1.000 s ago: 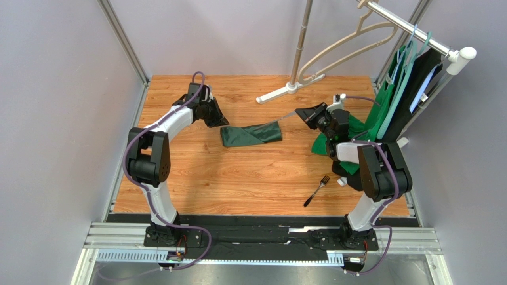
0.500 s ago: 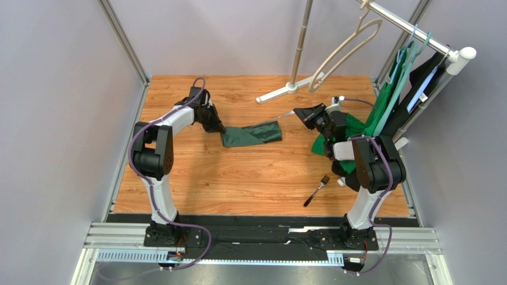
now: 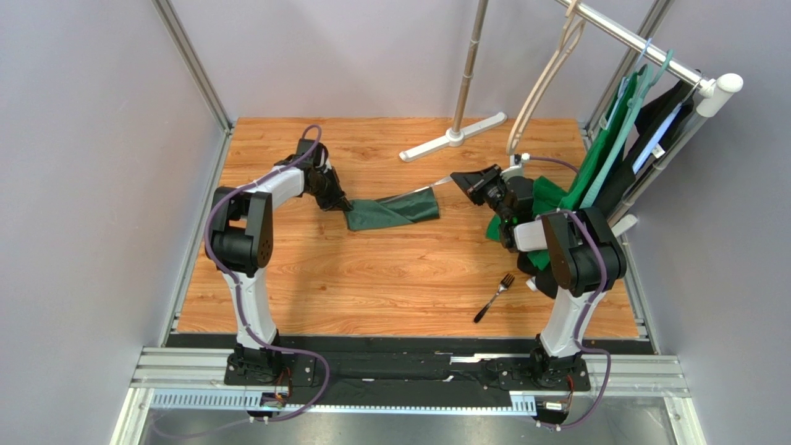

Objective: Fold the napkin into a case and place the utensils inside
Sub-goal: Insert the knife into the folded napkin.

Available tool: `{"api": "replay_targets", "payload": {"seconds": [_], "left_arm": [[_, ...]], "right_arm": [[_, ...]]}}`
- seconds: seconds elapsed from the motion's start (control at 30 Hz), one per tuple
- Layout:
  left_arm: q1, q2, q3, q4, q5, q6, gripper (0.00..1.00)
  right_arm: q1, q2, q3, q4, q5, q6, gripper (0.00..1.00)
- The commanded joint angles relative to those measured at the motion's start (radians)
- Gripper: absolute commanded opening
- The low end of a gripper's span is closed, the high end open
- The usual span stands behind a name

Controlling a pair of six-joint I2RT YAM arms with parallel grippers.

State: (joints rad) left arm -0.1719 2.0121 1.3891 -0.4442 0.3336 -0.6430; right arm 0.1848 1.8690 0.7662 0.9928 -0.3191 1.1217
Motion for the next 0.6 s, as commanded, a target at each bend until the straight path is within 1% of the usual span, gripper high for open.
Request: {"api": "replay_targets", "payload": {"seconds": [0.0,0.3,0.57], "left_arm": [[0.009,0.005,0.037,0.016,-0.005,0.025,0.04],[0.009,0.005,0.042,0.015,0.001,0.028,0.04],[0.008,0.010,0.027,0.027,0.004,0.017,0.04]], "right_arm": [[0.002,0.015,0.007,0.081,0.028,-0.005,0.00],[-0.001,0.067,0.012,0.093,0.014,0.003,0.00],[0.022,0.127,0.008,0.191,0.012,0.101,0.00]]}}
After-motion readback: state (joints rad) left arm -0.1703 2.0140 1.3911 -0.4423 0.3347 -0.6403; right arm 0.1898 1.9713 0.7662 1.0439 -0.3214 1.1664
